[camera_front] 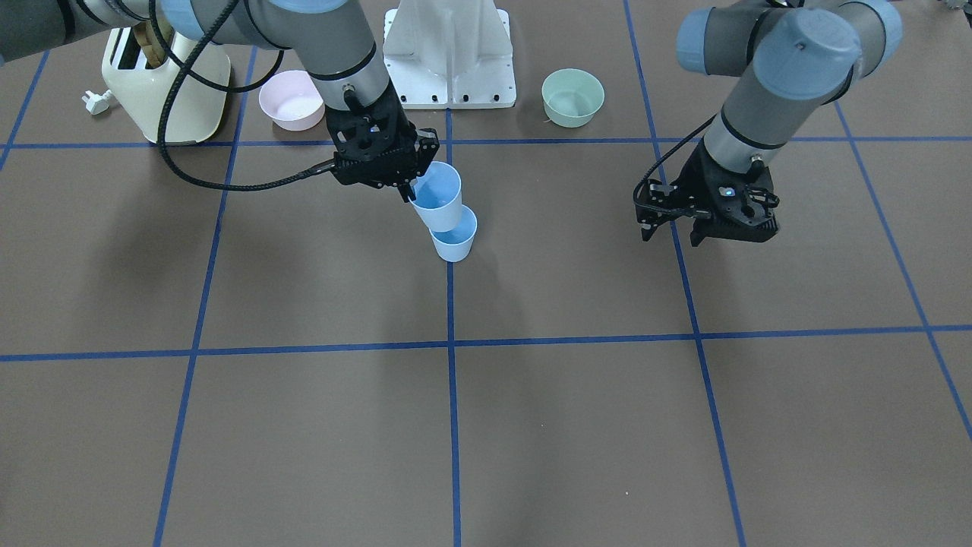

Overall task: Stack blue cups with both arms
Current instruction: 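Lower the right gripper's cup into the center cup while left withdraws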

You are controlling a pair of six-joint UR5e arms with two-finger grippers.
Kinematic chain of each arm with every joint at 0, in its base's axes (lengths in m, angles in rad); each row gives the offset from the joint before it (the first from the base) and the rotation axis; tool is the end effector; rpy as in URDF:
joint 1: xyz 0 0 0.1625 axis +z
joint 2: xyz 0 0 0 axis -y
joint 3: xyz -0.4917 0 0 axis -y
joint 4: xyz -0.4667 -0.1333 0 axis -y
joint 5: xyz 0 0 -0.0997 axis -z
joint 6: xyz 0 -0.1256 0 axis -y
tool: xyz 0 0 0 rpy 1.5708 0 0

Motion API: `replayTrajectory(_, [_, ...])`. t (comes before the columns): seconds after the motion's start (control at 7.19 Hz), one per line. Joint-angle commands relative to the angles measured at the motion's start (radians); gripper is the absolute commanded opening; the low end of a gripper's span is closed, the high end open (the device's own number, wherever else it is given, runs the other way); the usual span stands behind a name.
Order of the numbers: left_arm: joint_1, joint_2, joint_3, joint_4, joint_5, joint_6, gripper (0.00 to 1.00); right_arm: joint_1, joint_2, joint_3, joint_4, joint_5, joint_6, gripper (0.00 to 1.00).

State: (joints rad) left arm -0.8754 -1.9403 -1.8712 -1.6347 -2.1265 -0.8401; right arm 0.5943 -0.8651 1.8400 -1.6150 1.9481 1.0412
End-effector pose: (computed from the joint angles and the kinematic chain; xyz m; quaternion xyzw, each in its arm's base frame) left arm 0.3899 -0.5719 0.3437 0.0704 0.4238 0.0332 0.9024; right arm -0.5594 -0.4831 0.1403 0.0930 -0.4623 -0.0557 0.8801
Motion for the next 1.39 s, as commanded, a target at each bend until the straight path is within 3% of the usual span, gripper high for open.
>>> replayTrajectory(0.0, [-0.007, 0.026, 0.001, -0.033, -0.006, 0.010, 0.76, -0.033, 0.018, -0.033, 0.001, -0.025, 0.008, 0.00])
replayTrajectory(1.11, [-0.007, 0.026, 0.001, -0.033, -0.004, 0.003, 0.76, -0.059, 0.015, -0.053, 0.003, -0.072, 0.005, 0.00])
replayTrajectory(1.25, [-0.007, 0.026, 0.001, -0.033, -0.004, 0.003, 0.76, -0.059, 0.014, -0.053, 0.003, -0.072, -0.003, 0.68])
